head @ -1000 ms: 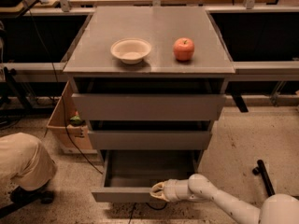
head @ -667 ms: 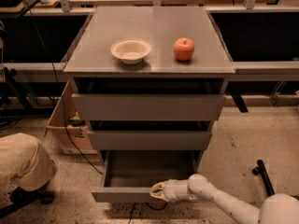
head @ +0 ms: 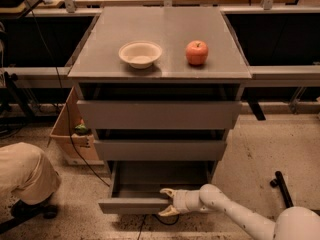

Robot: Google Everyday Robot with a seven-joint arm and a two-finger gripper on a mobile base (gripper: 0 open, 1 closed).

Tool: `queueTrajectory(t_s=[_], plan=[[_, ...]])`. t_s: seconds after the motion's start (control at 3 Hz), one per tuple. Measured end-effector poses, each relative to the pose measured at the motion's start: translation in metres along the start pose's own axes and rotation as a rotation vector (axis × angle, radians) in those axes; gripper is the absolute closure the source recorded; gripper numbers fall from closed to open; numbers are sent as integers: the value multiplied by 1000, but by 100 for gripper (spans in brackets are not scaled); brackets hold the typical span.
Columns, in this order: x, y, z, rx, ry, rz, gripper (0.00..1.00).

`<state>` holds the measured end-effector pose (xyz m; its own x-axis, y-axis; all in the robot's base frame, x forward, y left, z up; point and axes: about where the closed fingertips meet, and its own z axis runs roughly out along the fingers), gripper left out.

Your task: Close bottom drawer

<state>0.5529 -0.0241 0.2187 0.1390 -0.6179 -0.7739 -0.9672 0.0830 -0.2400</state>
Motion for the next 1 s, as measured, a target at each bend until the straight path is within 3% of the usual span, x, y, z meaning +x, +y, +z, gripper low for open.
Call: queueTrajectory(t_s=[0.33,0.67,1.0], plan=[[-12,-20,5,21,-5,-113,0],[-25,-33,3,37,1,-193,16],[-34,-33,-9,51,11,-222,39]])
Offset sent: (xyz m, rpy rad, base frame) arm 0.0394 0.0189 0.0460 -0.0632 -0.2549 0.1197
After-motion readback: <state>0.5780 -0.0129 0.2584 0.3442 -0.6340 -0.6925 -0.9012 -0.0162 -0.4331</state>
